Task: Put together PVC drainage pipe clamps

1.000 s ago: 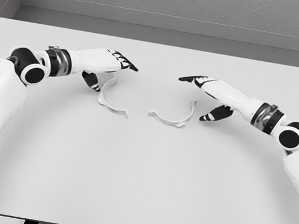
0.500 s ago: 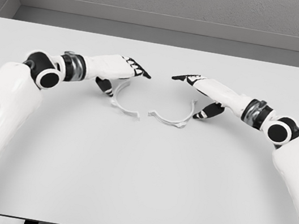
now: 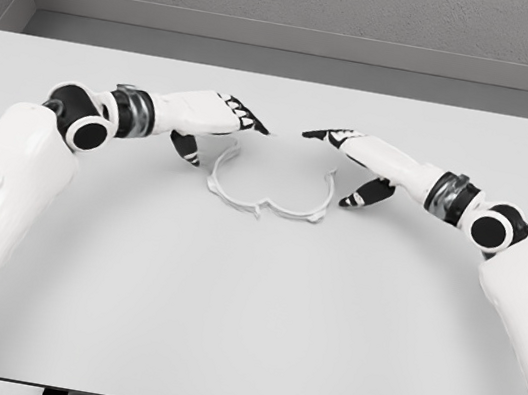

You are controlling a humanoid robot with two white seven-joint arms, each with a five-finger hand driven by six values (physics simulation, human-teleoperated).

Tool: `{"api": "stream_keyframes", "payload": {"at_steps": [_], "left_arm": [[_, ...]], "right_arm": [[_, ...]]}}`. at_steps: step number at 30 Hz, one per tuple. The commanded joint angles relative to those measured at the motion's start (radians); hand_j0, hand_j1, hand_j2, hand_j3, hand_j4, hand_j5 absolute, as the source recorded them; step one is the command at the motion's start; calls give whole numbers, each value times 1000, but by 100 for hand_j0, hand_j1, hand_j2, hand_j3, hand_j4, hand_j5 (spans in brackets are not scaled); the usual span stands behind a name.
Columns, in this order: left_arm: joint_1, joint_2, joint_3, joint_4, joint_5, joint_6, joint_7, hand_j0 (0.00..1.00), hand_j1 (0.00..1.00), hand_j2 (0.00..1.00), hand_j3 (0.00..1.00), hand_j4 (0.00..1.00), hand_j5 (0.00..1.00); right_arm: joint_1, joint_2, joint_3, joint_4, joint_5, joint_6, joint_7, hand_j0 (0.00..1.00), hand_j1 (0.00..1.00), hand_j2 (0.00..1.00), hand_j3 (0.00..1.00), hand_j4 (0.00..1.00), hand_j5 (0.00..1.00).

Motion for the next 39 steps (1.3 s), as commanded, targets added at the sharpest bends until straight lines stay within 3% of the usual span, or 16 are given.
{"api": "stream_keyframes", "payload": {"at_steps": [1,11,14,17,39], "left_arm": [[0,33,6,-1,5,3,1,100,100,100,100,100,100],[15,119,27,-29,22,3,1,100,100,100,100,100,100],[17,120,34,-29,25,3,1,100,100,100,100,100,100],[17,120,84,-29,39,3,1,100,100,100,100,100,100],[17,132,109,-29,65,3,1,100,100,100,100,100,100]], "right_arm": [[0,1,-1,5,-8,2,0,100,100,100,100,100,100],[-26,27,5,56,-4,2,0,100,100,100,100,100,100],[-26,31,5,60,-4,2,0,100,100,100,100,100,100],[-28,38,5,60,-4,2,0,100,100,100,100,100,100],[-64,107,40,69,31,2,0,100,100,100,100,100,100]]}}
